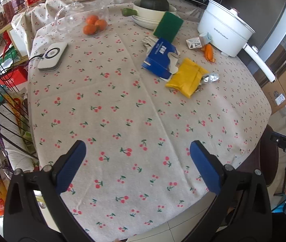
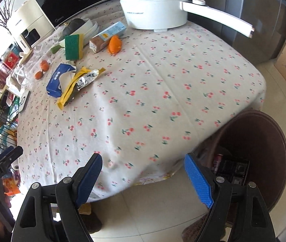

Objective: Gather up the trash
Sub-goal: 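Move both tools back over the table toward the yellow packet, then grasp the yellow packet and foil wrapper with the right gripper while the left gripper grasps the blue tissue box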

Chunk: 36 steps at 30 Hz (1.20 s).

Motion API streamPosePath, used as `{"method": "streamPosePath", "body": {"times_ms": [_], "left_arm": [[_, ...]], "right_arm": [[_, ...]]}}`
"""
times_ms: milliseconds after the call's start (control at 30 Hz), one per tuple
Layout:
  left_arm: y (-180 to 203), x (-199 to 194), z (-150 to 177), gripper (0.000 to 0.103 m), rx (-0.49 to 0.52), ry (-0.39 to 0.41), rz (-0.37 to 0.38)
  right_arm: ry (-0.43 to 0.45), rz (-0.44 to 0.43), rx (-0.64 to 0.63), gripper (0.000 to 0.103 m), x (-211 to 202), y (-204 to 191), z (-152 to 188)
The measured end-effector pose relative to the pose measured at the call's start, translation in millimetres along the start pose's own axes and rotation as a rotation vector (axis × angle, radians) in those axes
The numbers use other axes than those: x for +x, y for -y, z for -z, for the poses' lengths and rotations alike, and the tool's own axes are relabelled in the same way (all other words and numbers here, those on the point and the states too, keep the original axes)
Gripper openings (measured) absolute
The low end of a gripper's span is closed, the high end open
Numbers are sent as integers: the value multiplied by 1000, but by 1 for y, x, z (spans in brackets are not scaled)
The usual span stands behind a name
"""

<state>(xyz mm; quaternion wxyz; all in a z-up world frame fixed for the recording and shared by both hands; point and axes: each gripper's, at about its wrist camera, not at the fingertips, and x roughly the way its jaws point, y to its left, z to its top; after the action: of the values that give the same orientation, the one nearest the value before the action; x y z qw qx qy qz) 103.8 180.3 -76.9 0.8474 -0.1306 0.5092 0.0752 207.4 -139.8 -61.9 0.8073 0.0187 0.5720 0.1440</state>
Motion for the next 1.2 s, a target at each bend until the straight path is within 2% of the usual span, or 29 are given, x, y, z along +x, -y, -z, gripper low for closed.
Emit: {"method": "streamPosePath", "body": {"times_ms": [133,333,567,733,800,833,900,967,1033,1200], "left_arm": [[-24,-2,-11,102,-59,18,-40],[-46,4,-17,102,-103,11,-70],[-54,14,-21,102,-127,-17,-58],[-54,12,-24,102,-142,-5,-45],[-54,11,-24,102,-142,-2,-45],[-54,11,-23,102,-141,-1,-46],[-54,10,-23,102,-140,1,-52],[-54,9,-23,102,-141,9,-59],[-53,6,-24,102,-142,19,-57],[-38,2,-26,102,-112,59,-30]], "right_arm": [[-5,4,-51,85,28,-52,-31],[-29,-29,-42,85,78,-114,-73],[-28,-3,16,85,123,-149,-107],[-58,33,25,86,152,-164,-113],[-28,69,-5,84,152,-169,-111],[-16,78,-18,81,152,-170,-110],[-2,96,-48,69,148,-168,-106],[-1,77,-55,44,143,-159,-104],[-21,45,-46,30,138,-145,-102],[-26,21,-54,27,109,-105,-86]]}}
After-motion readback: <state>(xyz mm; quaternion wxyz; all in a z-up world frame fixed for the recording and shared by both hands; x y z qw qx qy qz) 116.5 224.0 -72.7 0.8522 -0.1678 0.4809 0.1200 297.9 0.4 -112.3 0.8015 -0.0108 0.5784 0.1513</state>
